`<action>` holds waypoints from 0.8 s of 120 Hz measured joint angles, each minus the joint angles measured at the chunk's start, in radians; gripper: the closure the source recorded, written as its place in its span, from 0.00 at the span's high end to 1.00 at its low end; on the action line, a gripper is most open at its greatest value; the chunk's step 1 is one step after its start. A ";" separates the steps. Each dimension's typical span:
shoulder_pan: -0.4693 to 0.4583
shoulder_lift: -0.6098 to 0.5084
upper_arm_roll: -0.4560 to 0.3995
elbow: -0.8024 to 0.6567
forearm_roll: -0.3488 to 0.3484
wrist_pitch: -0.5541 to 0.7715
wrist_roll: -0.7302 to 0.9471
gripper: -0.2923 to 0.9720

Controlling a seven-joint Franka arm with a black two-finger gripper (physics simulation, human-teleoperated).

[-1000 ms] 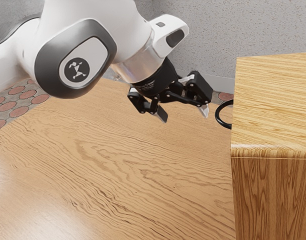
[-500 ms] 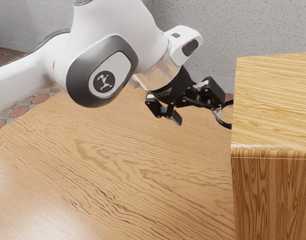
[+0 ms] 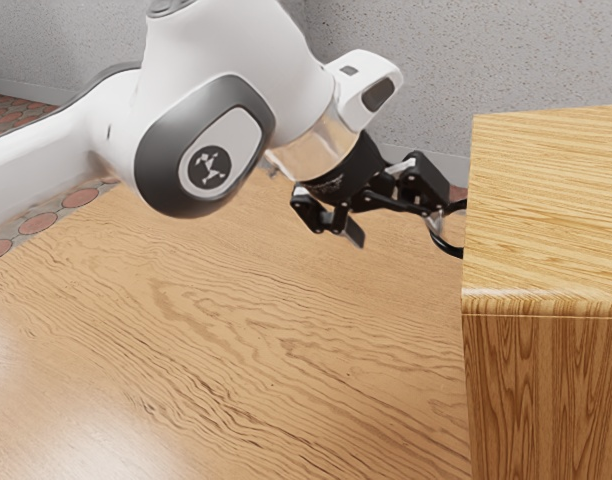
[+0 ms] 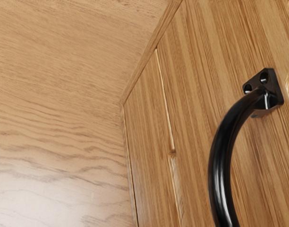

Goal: Pull the drawer handle with one arm to open the drawer

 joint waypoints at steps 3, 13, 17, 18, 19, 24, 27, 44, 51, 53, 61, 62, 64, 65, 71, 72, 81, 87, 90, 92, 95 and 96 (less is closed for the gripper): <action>0.002 0.001 0.000 -0.003 0.000 0.004 0.000 0.77; 0.002 0.008 0.002 -0.009 -0.001 0.022 0.000 0.77; 0.000 0.011 0.001 -0.010 -0.001 0.030 0.000 0.77; -0.001 0.011 0.001 -0.010 -0.001 0.031 0.000 0.77; -0.001 0.011 0.001 -0.011 -0.001 0.033 0.000 0.77; -0.002 0.010 0.000 -0.019 -0.001 0.039 0.000 0.77; 0.003 0.004 0.000 -0.032 -0.001 0.042 -0.001 0.77; 0.035 -0.077 0.012 -0.115 0.019 0.043 -0.001 0.77; 0.049 -0.119 0.022 -0.155 0.023 0.042 0.000 0.77; 0.049 -0.130 0.029 -0.167 0.024 0.041 0.000 0.77; 0.048 -0.169 0.060 -0.215 0.026 0.041 0.000 0.77; 0.048 -0.173 0.064 -0.220 0.026 0.041 0.000 0.77; 0.044 -0.183 0.075 -0.231 0.027 0.041 0.000 0.77; 0.043 -0.189 0.079 -0.236 0.027 0.041 0.000 0.77; 0.035 -0.227 0.101 -0.259 0.027 0.040 0.000 0.77; 0.033 -0.235 0.104 -0.261 0.027 0.039 0.000 0.77; 0.005 -0.309 0.119 -0.274 0.030 0.031 0.003 0.77; -0.003 -0.334 0.123 -0.274 0.034 0.023 0.003 0.77; -0.008 -0.339 0.124 -0.274 0.035 0.020 0.003 0.77; -0.011 -0.342 0.124 -0.273 0.036 0.018 0.003 0.77; -0.014 -0.345 0.124 -0.273 0.037 0.016 0.003 0.77; -0.015 -0.345 0.124 -0.273 0.037 0.015 0.003 0.77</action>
